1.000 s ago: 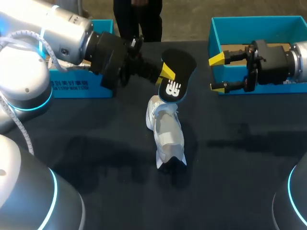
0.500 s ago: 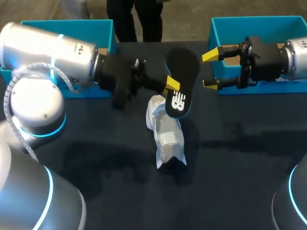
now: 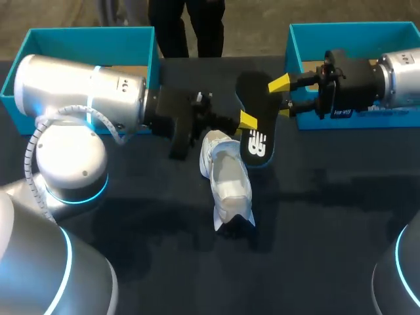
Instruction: Take the shoe out of the shoebox, open the shoe tongue, remove and reinsert the insole, then place the shoe into the shoebox
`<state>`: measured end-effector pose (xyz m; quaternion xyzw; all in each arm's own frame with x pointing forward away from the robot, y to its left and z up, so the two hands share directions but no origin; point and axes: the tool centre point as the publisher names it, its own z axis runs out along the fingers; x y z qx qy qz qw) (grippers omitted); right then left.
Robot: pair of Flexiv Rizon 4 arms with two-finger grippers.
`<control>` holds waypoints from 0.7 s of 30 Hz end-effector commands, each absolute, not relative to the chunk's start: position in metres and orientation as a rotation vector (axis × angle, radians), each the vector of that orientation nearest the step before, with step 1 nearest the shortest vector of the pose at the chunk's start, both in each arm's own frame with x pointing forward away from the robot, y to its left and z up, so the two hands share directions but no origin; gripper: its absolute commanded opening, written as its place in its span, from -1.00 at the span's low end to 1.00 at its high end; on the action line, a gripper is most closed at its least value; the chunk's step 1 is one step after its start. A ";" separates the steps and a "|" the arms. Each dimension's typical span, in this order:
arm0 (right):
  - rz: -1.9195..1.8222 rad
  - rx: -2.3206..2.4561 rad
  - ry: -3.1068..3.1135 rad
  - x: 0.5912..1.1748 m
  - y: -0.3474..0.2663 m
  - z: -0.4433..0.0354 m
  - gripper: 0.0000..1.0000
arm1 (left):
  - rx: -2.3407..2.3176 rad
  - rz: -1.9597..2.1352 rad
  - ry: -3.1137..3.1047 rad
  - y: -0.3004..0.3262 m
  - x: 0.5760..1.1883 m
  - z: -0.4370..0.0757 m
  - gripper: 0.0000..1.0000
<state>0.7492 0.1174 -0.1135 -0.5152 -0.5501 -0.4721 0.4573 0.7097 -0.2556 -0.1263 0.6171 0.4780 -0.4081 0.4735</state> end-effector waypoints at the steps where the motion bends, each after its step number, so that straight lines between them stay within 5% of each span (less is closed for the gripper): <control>1: -1.164 -1.264 -1.352 0.752 0.121 -0.118 -0.47 | 1.493 -0.996 1.167 -0.266 0.710 -0.127 -1.00; 3: -1.162 -1.263 -1.350 0.753 0.121 -0.119 -0.61 | 1.491 -0.994 1.164 -0.268 0.711 -0.126 -1.00; 5: -1.159 -1.264 -1.348 0.753 0.121 -0.120 -1.00 | 1.485 -0.996 1.166 -0.269 0.712 -0.126 -1.00; 11: -1.155 -1.276 -1.346 0.755 0.119 -0.125 -1.00 | 1.479 -1.022 1.200 -0.268 0.709 -0.127 -0.94; 14: -1.152 -1.284 -1.341 0.757 0.118 -0.131 -1.00 | 1.481 -1.029 1.245 -0.262 0.707 -0.127 1.00; 21: -1.125 -1.314 -1.345 0.763 0.115 -0.144 -1.00 | 1.528 -0.989 1.341 -0.240 0.711 -0.123 1.00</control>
